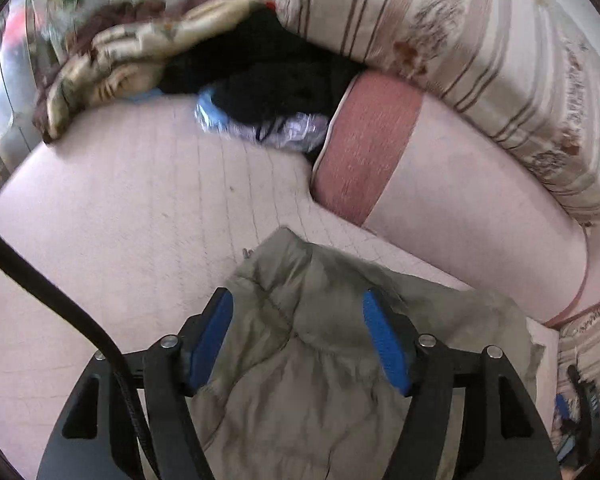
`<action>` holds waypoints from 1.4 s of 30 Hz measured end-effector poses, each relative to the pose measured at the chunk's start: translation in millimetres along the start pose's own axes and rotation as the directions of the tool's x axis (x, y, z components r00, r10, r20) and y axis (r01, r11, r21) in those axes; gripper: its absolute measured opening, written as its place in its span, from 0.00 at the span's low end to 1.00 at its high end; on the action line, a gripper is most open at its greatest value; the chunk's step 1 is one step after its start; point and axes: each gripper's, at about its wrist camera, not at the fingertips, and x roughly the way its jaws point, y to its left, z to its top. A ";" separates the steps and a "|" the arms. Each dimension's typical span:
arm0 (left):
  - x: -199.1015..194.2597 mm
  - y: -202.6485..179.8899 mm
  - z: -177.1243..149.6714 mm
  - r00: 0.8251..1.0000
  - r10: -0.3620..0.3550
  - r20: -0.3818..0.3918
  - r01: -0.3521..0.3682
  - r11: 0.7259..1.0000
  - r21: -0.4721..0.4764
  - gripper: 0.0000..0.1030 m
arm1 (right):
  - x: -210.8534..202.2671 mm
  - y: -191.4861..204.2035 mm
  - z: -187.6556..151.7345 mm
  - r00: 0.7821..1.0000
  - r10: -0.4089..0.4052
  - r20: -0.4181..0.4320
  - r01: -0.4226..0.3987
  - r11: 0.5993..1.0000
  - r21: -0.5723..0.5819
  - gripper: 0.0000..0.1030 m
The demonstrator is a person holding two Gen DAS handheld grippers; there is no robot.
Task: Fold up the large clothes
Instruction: 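Open both grippers and release the folded jacket onto the bed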
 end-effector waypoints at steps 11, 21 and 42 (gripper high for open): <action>-100.0 25.4 -123.1 0.998 0.010 0.067 -0.019 0.989 0.148 0.70 | -71.6 96.6 -48.4 0.999 0.050 -0.008 -0.050 0.940 -0.337 0.75; -87.3 69.0 -171.4 0.999 0.035 0.042 -0.040 0.989 0.143 0.70 | -22.3 203.6 -128.0 0.998 0.016 -0.068 -0.050 0.848 -0.528 0.67; -56.7 83.3 -168.2 0.998 0.055 0.030 -0.059 0.982 0.181 0.70 | 105.6 188.9 -136.5 0.976 -0.191 -0.101 0.130 0.892 -0.432 0.75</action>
